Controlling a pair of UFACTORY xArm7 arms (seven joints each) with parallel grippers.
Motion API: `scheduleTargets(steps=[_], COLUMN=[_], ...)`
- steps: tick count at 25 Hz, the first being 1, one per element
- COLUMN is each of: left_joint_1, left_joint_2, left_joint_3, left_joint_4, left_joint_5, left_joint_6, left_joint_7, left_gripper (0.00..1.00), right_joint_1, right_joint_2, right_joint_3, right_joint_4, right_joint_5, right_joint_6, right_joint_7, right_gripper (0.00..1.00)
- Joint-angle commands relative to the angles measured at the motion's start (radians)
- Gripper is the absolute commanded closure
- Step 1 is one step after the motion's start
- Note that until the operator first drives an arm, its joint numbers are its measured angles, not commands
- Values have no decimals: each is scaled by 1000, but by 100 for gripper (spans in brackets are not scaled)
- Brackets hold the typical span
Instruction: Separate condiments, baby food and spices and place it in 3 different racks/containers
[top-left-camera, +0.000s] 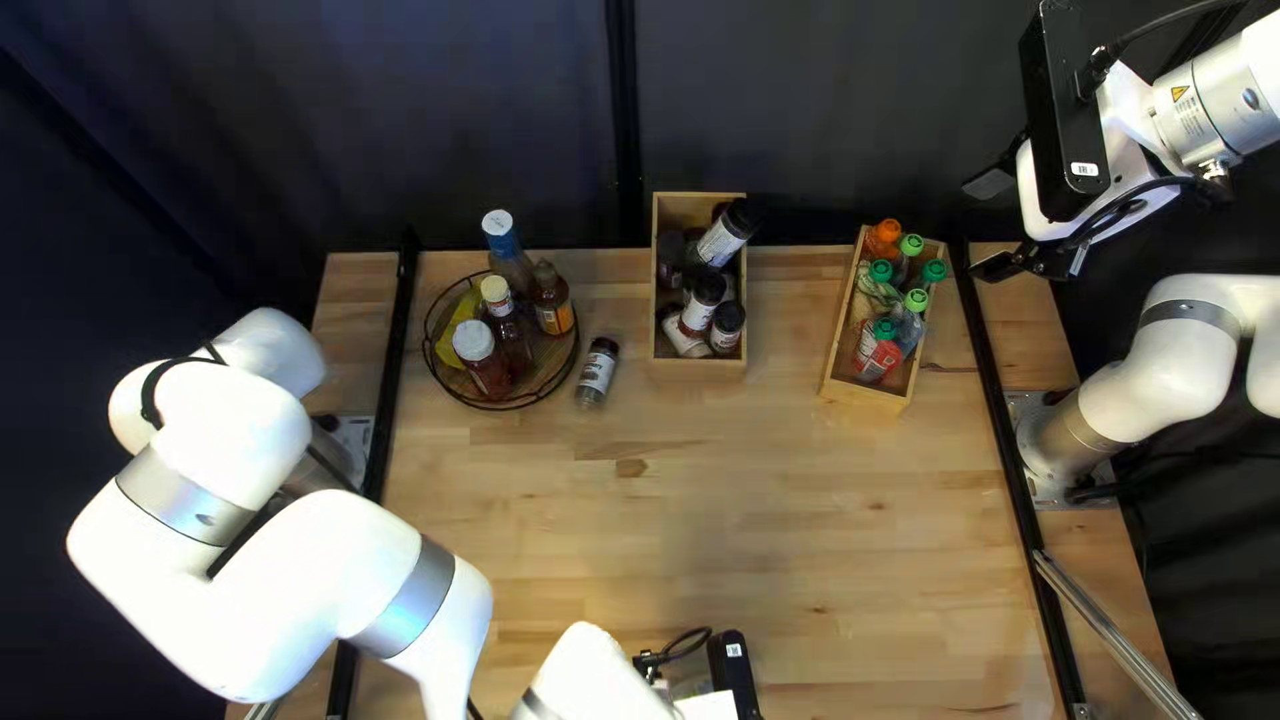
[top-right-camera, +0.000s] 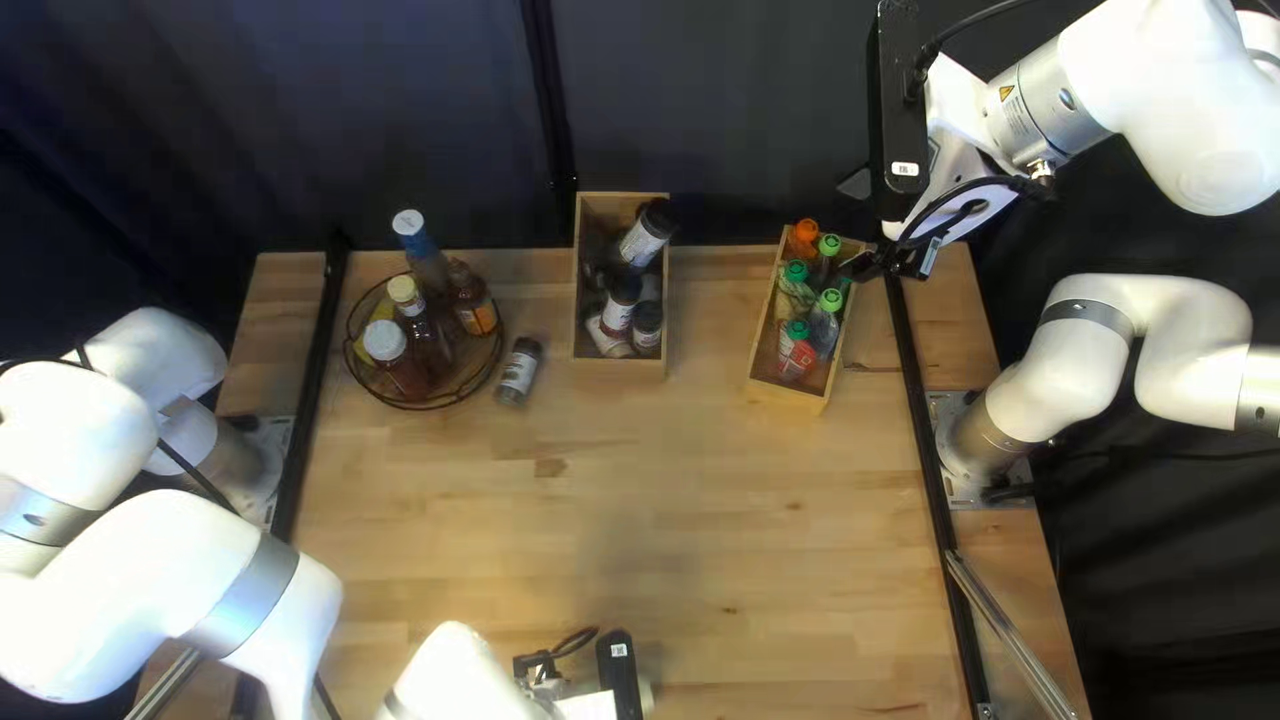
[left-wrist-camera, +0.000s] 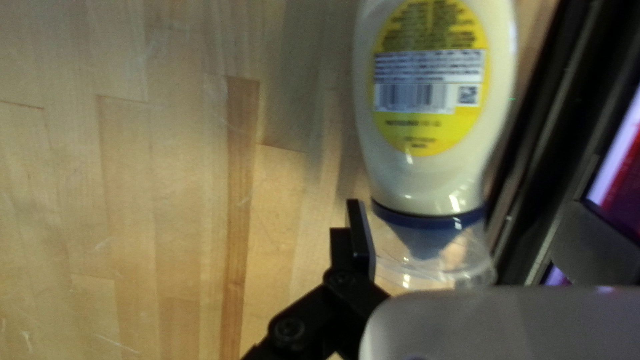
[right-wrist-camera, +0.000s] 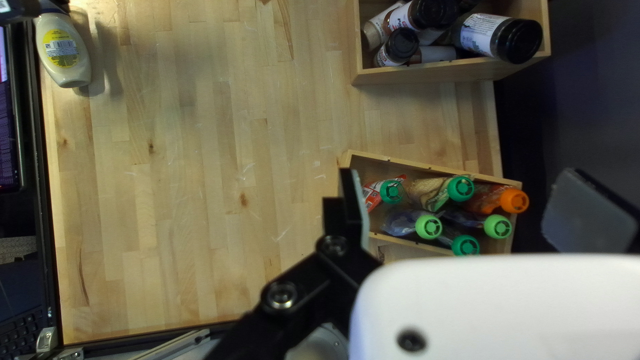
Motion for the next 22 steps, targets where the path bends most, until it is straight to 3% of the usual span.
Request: scheduleTargets(steps=[1,4,7,12,18,22], left_joint_1=[3,-1,-21,-35,11,46], left_joint_2=[5,-13,-96,-323,-588,-713], left_joint_3=[-2,0,19,52,103,137], left_joint_4=[7,4,-60,-239,-411,-451], left_joint_5=[-7,-2,28,93,119,153], left_joint_6=[9,28,62,150,300,445], left_joint_7=[-3,-4,-25,-43,49,68], left_gripper=[100,100,100,100,100,100], right_joint_1=[0,0,0,0,0,0], right_joint_2=[0,0,0,0,0,0], right_joint_3=[0,0,0,0,0,0], right_joint_4=[0,0,0,0,0,0], right_joint_5=[0,0,0,0,0,0], right_joint_6=[0,0,0,0,0,0], right_joint_7=[0,0,0,0,0,0], right_gripper=[0,0,0,0,0,0])
